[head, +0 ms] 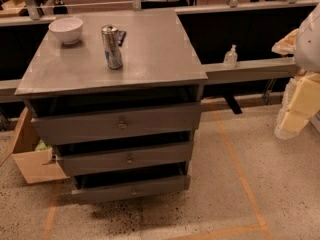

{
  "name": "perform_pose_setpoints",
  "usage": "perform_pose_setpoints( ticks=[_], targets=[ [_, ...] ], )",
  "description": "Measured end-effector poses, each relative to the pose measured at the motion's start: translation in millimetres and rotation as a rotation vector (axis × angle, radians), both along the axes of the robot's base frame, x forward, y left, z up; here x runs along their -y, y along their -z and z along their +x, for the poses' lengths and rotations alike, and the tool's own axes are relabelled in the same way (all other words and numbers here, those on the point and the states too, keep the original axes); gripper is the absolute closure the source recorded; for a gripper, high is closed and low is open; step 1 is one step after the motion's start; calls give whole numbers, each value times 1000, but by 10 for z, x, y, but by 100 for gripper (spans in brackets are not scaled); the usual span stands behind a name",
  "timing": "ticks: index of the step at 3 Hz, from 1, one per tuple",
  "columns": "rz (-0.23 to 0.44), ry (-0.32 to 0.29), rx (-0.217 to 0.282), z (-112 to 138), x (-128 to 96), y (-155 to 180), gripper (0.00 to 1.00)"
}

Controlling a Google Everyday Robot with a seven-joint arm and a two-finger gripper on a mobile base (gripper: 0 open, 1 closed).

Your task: Move redbull can near white bowl

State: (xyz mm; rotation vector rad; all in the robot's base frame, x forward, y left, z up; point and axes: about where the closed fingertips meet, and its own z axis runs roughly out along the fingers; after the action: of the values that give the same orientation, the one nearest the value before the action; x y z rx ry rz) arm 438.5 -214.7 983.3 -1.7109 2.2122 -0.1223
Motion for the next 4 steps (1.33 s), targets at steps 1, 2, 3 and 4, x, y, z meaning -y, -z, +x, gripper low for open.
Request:
perform_pose_setpoints(
  ticks=[1, 2, 3, 4],
  targets=[
    [0, 0, 0, 0, 0, -1, 0],
    [82, 16, 30, 134, -68, -4, 0],
    [283, 15, 118, 566, -259, -67, 0],
    [567, 15, 195, 1129, -668, -134, 0]
  ],
)
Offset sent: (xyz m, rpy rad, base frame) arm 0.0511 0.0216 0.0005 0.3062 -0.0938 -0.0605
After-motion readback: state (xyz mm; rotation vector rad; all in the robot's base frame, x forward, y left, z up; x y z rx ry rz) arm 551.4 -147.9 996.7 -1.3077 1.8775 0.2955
